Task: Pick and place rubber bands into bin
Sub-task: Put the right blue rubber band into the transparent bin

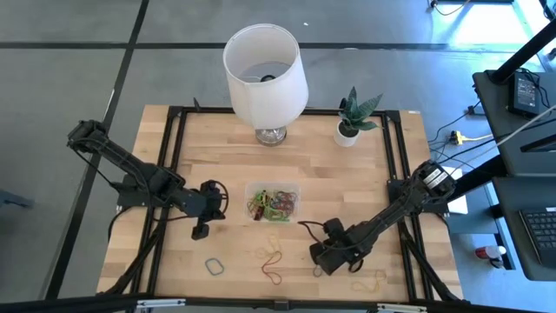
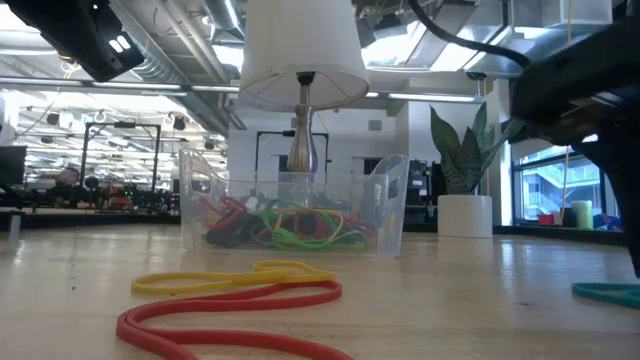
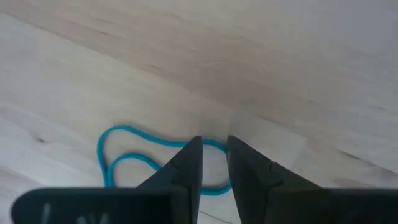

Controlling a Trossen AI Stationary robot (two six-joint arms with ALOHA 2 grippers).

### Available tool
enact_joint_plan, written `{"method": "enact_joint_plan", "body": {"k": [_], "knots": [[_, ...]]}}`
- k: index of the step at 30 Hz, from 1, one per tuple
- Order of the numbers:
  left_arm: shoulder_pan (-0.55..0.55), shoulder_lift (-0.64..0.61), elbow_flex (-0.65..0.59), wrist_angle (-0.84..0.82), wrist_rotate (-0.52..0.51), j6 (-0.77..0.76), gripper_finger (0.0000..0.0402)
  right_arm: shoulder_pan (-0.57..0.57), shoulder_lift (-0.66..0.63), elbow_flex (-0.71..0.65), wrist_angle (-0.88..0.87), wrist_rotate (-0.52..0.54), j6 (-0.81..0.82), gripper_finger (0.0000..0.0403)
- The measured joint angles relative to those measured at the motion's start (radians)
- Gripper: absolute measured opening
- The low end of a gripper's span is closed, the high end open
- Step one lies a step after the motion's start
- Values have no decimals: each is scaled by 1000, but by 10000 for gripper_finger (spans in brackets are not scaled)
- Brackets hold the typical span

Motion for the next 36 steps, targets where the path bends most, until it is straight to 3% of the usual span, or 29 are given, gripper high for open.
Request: {"method": "enact_joint_plan", "body": {"k": [8, 18, 25, 30, 36], "knots": [[0, 0, 0, 1, -3, -14, 2, 22, -3, -15, -12, -24, 18, 74], [0, 0, 0, 4, -13, -14, 2, 29, -4, -16, -50, -91, 1, 7], [0, 0, 0, 4, -16, -10, 2, 30, 3, 18, -66, -78, -4, 2], [0, 0, 0, 4, -16, -5, 2, 38, 2, 165, -241, -20, -4, 1], [0, 0, 0, 3, -22, 23, 2, 64, 2, 384, -475, 223, 17, 1]]}}
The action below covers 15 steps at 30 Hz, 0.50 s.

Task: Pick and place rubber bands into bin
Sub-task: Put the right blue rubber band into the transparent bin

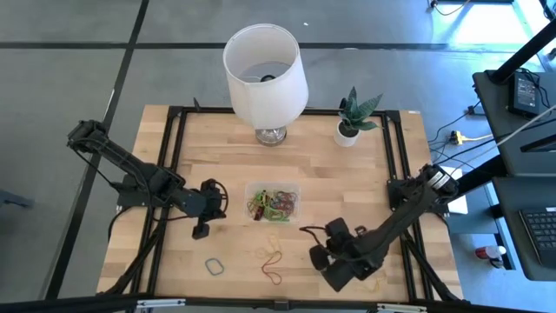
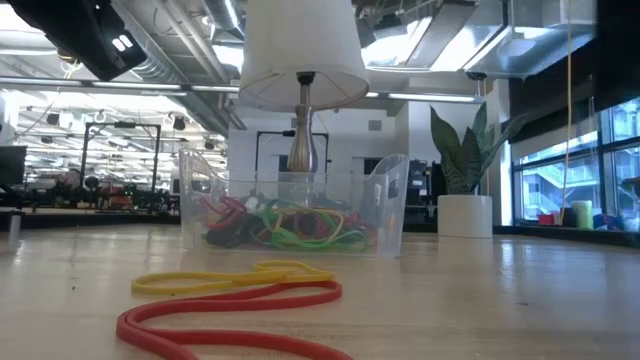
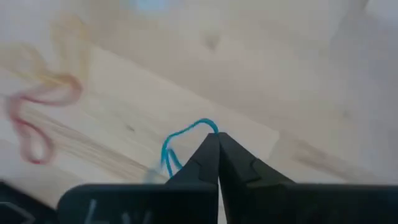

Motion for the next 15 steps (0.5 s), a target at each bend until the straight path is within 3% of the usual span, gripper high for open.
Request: {"method": "enact_joint_plan", "body": {"k": [7, 15], "knots": [[0, 0, 0, 0, -49, 116, 2, -23, -2, 179, -64, 303, -88, 0], [0, 0, 0, 0, -48, 199, 2, -153, -3, 264, 106, 463, -448, 0]]}}
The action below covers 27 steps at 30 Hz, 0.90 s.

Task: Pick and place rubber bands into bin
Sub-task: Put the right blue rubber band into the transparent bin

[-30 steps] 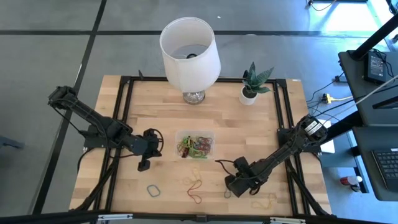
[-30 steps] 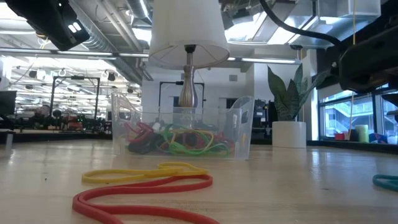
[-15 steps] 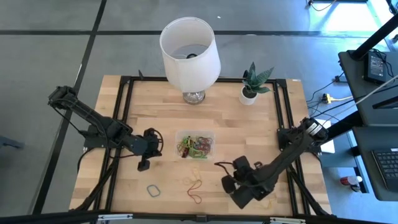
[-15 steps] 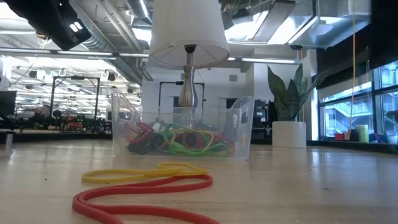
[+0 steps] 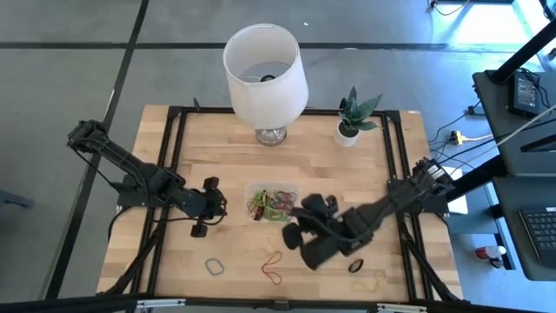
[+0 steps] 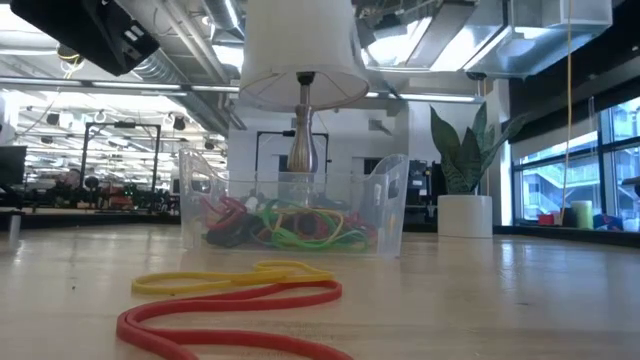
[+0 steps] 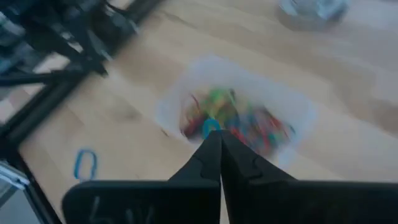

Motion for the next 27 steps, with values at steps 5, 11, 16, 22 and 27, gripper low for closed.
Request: {"method": "enact_joint_plan", "body": {"k": [5, 11, 16, 22, 27], "knots": [[0, 0, 0, 0, 1, 0, 2, -109, 0, -41, 207, -7, -228, 0], [-1, 0, 0, 0, 2, 0, 2, -215, 0, -138, 316, -153, -283, 2], [-1, 0, 0, -1, 2, 0, 2, -250, 0, -294, 505, -276, -280, 4], [-1, 0, 0, -1, 0, 0, 2, -253, 2, -456, 750, -332, -247, 6], [-1, 0, 0, -1, -1, 0, 3, -254, 1, -495, 851, -335, -242, 35]]}}
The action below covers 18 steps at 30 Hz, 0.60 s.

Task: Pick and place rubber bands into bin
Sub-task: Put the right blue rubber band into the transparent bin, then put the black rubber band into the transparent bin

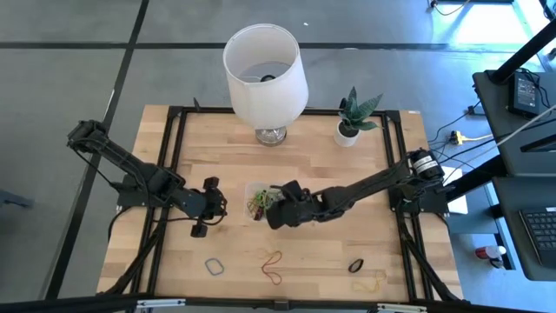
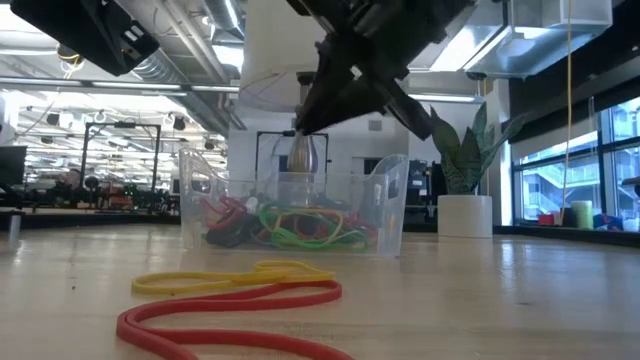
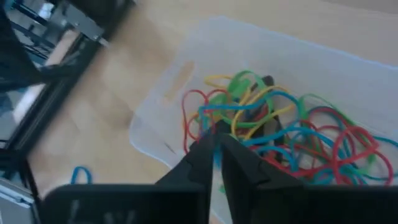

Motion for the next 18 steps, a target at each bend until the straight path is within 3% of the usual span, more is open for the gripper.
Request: {"method": "enact_joint_plan", "body": {"k": [10, 18], "knots": [[0, 0, 0, 0, 1, -8, 4, -8, -11, -2, -57, -16, -16, 124], [-23, 0, 1, 13, 3, -9, 4, 42, -144, -1, -217, -4, -67, 107]]}}
